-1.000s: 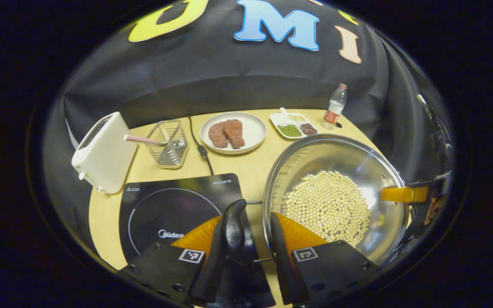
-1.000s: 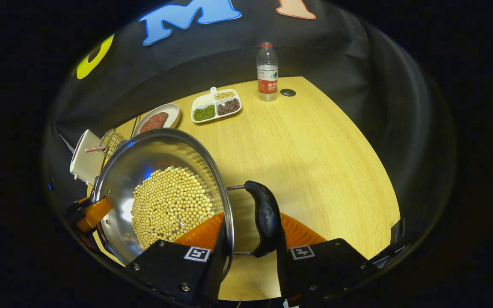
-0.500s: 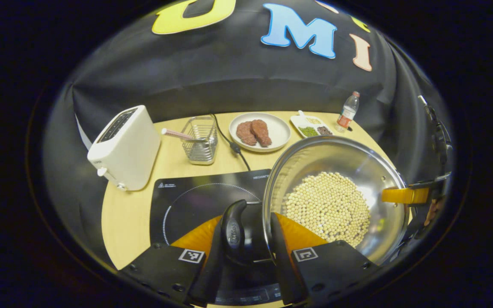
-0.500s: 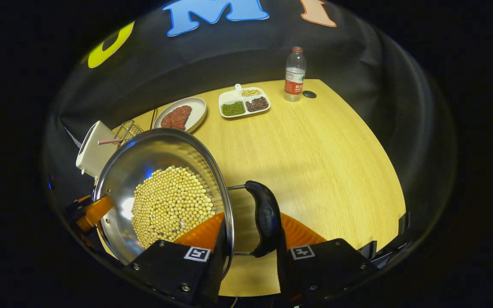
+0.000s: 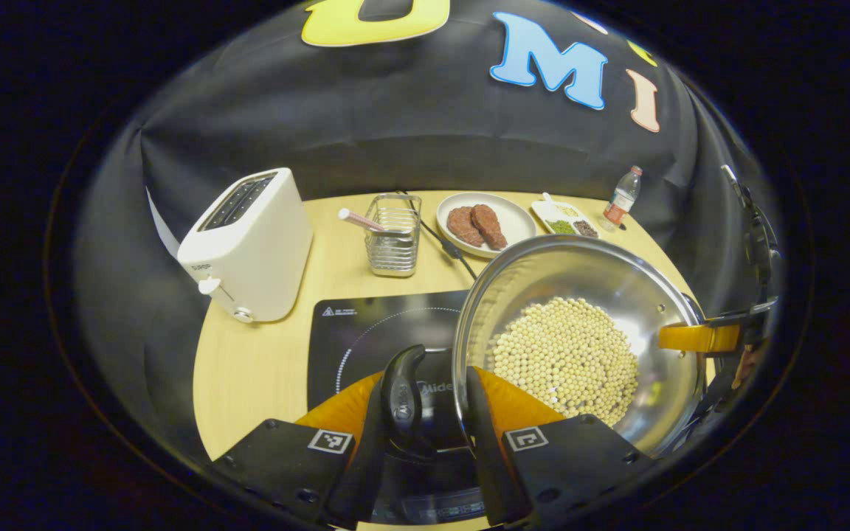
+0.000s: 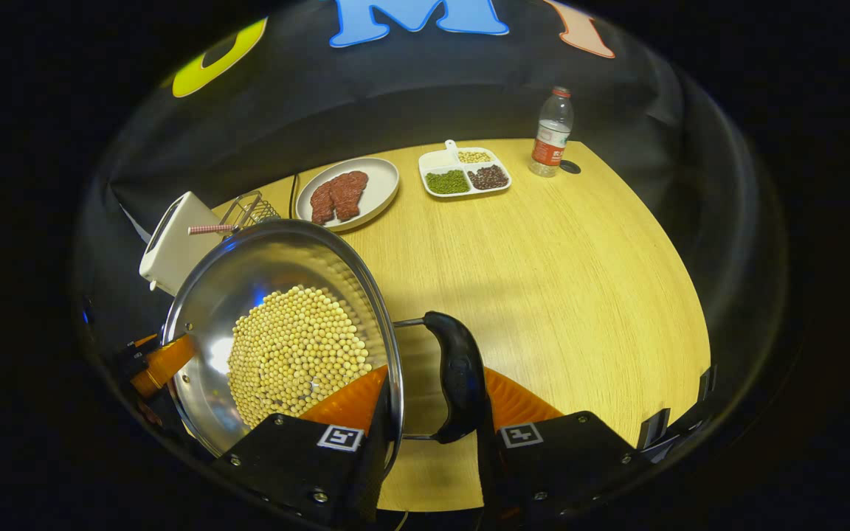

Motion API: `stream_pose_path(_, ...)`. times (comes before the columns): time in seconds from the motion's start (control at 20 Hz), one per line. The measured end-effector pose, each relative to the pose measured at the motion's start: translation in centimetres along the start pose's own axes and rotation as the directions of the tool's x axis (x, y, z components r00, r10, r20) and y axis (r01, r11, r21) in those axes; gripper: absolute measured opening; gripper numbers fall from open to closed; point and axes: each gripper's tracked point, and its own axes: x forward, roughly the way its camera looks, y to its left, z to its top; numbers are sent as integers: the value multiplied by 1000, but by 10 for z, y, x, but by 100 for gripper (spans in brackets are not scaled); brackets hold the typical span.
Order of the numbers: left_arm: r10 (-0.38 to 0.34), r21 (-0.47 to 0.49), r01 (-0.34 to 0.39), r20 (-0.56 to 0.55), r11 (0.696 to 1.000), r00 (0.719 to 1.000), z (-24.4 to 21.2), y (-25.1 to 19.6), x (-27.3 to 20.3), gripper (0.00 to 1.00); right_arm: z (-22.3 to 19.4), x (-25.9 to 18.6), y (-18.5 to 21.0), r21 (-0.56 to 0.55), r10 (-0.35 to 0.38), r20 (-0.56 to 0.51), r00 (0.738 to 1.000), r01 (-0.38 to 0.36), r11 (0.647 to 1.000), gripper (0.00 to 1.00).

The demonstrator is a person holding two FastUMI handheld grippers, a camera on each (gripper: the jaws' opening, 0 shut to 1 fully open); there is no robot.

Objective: First push the handle of the pot to place it horizontally, then grasp the pot with both hands and set it on the induction cooktop.

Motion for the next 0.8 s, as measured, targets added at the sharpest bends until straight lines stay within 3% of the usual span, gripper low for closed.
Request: stream_pose_path(0.8,57,-31,-57,-11,998,998,3,88,2,61,2,20,88,-32,43,-33,999,-44,998,53)
